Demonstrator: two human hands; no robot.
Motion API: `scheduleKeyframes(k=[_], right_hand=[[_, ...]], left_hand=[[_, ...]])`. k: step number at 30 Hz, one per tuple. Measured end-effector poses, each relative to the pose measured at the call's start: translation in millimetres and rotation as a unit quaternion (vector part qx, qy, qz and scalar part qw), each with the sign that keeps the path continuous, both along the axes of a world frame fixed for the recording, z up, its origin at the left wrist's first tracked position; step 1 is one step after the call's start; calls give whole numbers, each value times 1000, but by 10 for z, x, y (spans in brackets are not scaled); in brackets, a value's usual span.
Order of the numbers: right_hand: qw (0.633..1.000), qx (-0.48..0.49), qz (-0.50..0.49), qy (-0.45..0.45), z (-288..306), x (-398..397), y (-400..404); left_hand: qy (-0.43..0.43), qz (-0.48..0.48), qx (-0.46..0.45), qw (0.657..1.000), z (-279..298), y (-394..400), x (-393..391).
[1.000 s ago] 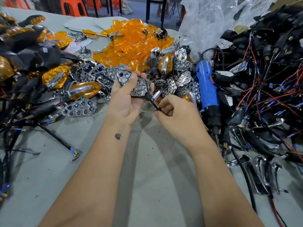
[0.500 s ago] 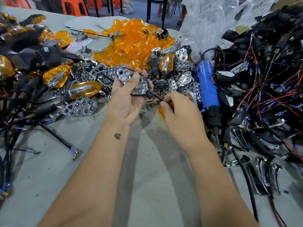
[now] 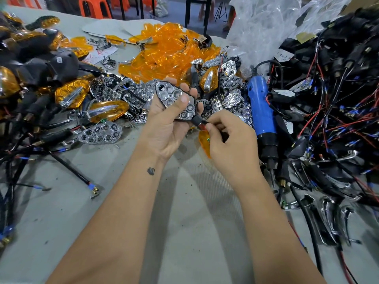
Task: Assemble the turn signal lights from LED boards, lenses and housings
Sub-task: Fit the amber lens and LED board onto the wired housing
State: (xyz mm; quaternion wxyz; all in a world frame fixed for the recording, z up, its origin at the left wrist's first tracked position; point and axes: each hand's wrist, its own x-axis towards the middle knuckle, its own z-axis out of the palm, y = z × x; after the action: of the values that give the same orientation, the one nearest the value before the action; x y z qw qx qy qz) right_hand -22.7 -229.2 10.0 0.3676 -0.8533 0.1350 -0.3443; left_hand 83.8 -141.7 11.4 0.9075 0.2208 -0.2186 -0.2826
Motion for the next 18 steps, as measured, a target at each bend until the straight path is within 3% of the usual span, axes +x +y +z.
scheduleKeyframes(k=[4, 9, 18], right_hand=[[999, 47, 13, 18, -39, 42, 36], [993, 114, 32, 19, -25, 82, 40], [994, 103, 31, 24, -37, 60, 20]], left_hand=[[-34, 19, 19, 999, -10, -36, -23], [-12, 2, -6, 1000, -6, -35, -21], [64, -40, -36, 996, -26, 7, 42]])
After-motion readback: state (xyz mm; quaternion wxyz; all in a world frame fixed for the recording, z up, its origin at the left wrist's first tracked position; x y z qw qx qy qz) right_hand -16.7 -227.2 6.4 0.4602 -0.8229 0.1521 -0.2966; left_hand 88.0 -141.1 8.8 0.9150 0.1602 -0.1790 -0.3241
